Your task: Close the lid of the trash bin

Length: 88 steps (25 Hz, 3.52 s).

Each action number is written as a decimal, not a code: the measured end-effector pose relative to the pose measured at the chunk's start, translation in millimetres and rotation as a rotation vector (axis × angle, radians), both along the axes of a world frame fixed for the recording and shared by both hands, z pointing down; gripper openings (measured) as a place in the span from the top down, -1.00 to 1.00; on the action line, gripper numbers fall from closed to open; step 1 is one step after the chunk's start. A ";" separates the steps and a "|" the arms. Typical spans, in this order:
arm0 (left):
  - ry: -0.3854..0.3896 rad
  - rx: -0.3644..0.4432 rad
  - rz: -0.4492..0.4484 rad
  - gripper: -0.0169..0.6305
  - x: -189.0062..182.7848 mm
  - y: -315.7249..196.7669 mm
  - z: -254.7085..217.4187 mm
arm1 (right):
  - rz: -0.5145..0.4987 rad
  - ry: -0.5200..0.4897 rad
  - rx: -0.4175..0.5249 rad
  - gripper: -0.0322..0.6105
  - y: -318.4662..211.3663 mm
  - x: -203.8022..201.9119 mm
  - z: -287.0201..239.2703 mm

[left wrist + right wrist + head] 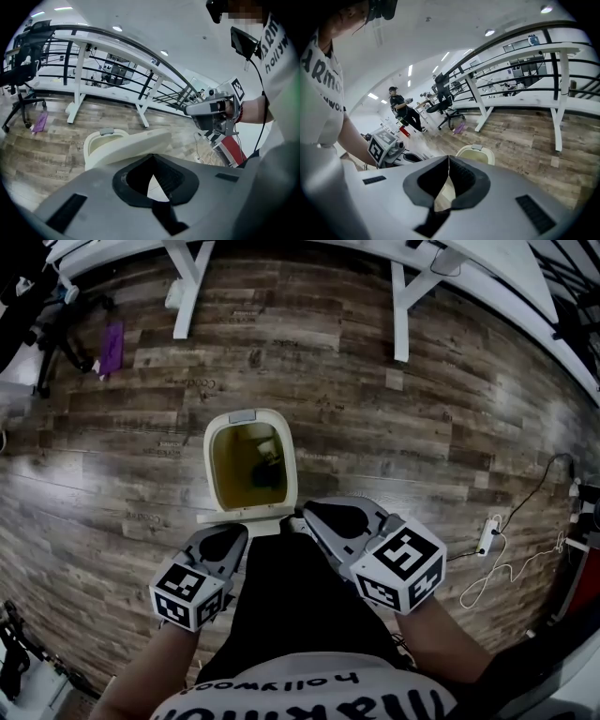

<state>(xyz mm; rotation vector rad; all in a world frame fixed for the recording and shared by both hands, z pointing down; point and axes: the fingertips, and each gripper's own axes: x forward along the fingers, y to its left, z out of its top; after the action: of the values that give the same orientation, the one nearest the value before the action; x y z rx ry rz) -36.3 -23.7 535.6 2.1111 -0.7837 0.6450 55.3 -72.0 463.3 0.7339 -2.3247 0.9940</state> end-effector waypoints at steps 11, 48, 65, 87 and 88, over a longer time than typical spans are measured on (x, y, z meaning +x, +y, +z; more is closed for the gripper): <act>0.012 -0.008 0.112 0.93 14.8 -40.6 22.9 | 0.110 -0.006 -0.121 0.87 -4.1 6.1 31.9; -0.180 -0.032 0.322 0.93 12.2 -69.1 141.6 | 0.332 -0.038 -0.347 0.87 31.8 13.8 108.0; -0.235 -0.075 0.383 0.93 12.7 -84.2 173.6 | 0.406 -0.035 -0.399 0.87 29.0 29.1 124.5; 0.176 -0.102 0.037 0.93 10.6 -115.7 114.1 | 0.253 0.035 -0.305 0.87 7.5 14.2 135.6; 0.210 -0.109 0.033 0.93 7.8 -115.0 106.8 | 0.202 0.069 -0.265 0.87 -0.9 11.3 137.4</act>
<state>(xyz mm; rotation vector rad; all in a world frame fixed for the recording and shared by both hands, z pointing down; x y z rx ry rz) -28.5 -138.8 642.4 2.0555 -0.5856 0.4633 66.6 -72.9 600.7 0.8892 -2.0373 1.3128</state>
